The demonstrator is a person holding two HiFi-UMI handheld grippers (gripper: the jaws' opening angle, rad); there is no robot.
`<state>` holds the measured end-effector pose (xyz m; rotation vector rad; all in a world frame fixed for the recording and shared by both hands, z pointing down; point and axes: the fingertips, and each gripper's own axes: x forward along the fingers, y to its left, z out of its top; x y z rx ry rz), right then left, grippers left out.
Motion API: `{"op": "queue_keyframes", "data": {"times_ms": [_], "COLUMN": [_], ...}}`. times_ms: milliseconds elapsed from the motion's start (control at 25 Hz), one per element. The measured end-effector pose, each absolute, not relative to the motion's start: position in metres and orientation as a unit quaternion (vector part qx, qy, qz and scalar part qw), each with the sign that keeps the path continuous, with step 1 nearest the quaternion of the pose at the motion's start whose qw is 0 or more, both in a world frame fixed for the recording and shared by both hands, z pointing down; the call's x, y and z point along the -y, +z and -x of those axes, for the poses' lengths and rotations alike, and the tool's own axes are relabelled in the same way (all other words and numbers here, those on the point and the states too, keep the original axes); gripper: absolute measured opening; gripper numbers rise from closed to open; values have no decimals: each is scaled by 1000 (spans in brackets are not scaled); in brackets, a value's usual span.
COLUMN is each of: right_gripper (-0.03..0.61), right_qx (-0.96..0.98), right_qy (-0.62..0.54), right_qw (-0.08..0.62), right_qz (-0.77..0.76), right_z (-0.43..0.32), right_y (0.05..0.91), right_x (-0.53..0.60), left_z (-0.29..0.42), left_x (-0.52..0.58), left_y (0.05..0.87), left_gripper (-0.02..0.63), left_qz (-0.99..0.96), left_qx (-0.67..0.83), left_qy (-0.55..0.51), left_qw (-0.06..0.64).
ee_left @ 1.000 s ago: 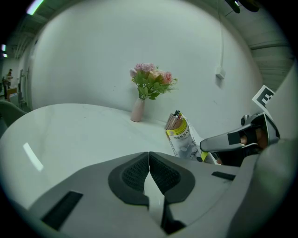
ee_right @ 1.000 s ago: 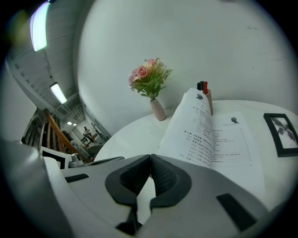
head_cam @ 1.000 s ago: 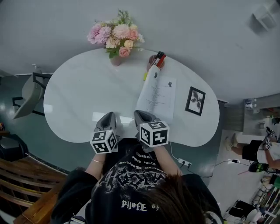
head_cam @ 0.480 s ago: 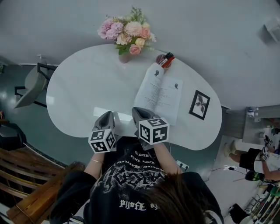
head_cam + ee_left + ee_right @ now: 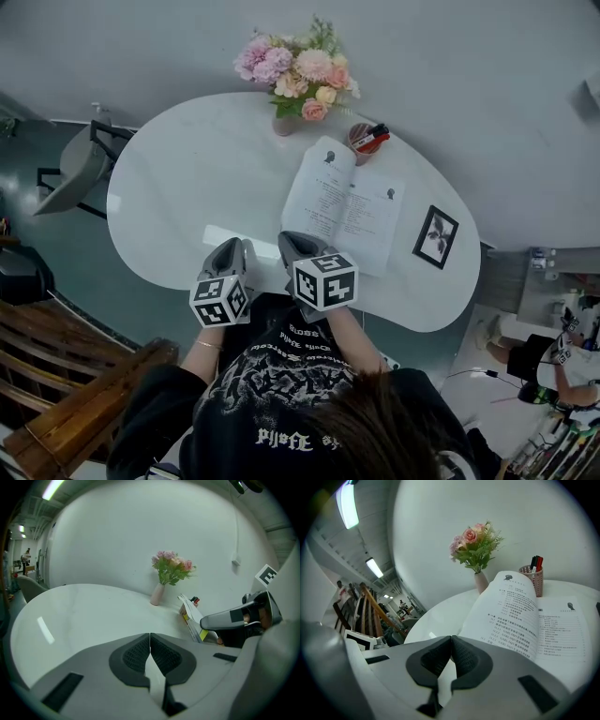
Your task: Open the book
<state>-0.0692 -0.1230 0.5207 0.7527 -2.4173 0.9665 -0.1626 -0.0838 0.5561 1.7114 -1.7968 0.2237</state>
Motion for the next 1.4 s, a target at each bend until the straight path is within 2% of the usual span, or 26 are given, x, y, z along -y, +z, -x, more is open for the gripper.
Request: {"op": "queue_keyframes", "data": {"times_ms": [1400], "right_gripper": [29], "right_qx": [857], "right_qy": [367], "right_qw": [273], "right_qz": [-235], "right_z": [133], "right_y": [559], "right_x": [121], "left_z": [221], "left_x": [76], "left_y": [572], "left_gripper": [23], "left_qz": [-619], "left_qx": [703], "left_qy": [83], "left_qw": [341]}}
